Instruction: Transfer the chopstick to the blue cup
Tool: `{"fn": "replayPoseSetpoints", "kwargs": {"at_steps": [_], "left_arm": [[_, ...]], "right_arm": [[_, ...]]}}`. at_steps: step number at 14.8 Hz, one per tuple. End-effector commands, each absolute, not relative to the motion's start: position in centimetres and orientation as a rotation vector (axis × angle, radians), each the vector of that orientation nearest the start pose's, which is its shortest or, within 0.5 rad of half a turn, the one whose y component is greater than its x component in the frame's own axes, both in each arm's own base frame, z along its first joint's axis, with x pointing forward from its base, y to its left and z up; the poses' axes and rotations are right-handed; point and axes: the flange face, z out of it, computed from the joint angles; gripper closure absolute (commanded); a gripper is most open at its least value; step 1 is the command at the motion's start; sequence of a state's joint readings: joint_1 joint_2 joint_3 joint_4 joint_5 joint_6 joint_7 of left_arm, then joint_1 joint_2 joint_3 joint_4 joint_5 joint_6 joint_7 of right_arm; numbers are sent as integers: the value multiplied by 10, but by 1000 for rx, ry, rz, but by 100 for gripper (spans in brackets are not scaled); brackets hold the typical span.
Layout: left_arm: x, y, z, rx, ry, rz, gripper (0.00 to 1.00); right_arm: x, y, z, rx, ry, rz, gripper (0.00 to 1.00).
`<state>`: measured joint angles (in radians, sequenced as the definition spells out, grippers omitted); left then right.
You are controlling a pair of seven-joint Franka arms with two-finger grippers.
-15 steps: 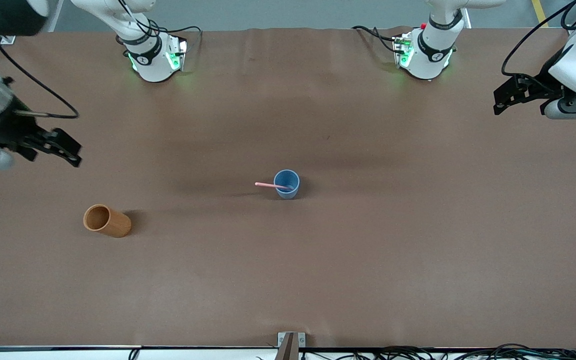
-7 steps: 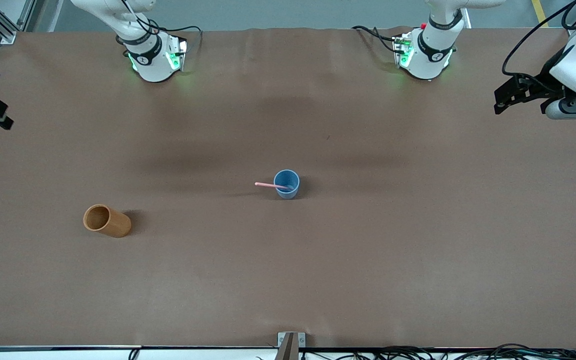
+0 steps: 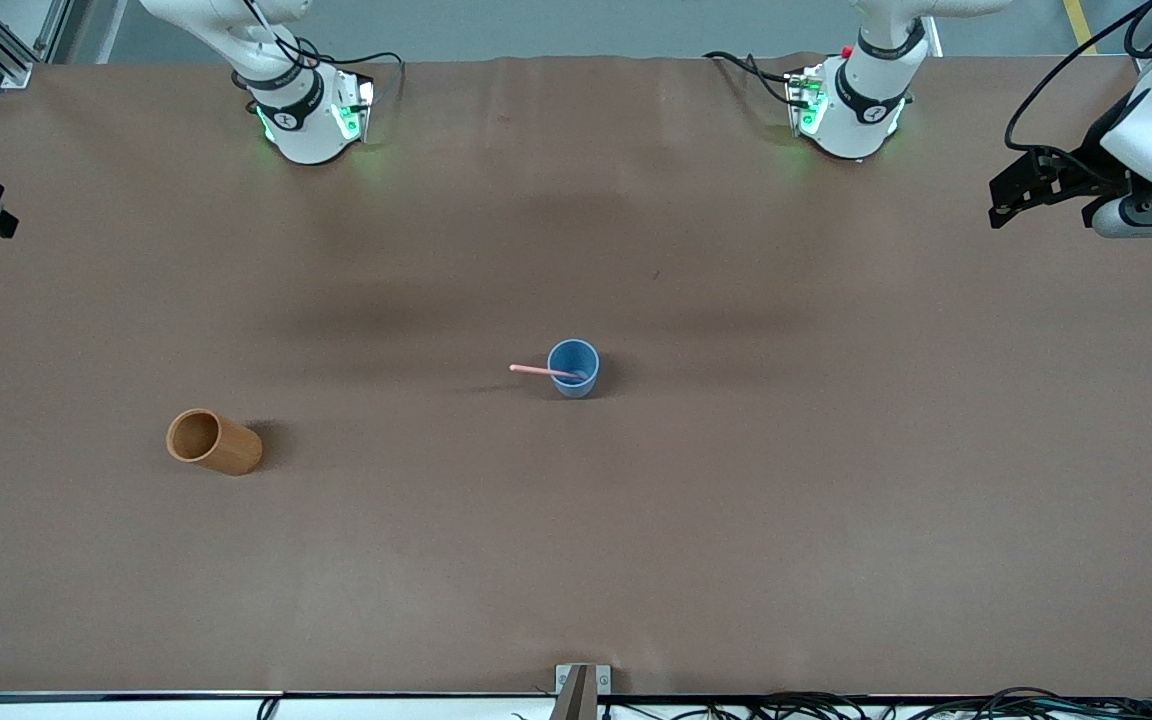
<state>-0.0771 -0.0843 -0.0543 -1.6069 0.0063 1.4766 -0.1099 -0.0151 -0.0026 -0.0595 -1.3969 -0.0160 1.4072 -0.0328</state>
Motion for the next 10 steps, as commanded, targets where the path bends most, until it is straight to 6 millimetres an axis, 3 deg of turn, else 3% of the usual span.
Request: {"fn": "replayPoseSetpoints", "kwargs": {"at_steps": [1,10], "left_arm": [[511,-67,651,-3130,35,59,0],[514,-68,651,-3130,43,59,0]], "right_arm": [[533,-43,689,-3135,37,6,0],[541,-44,673,-3118,36,-17,0]]}}
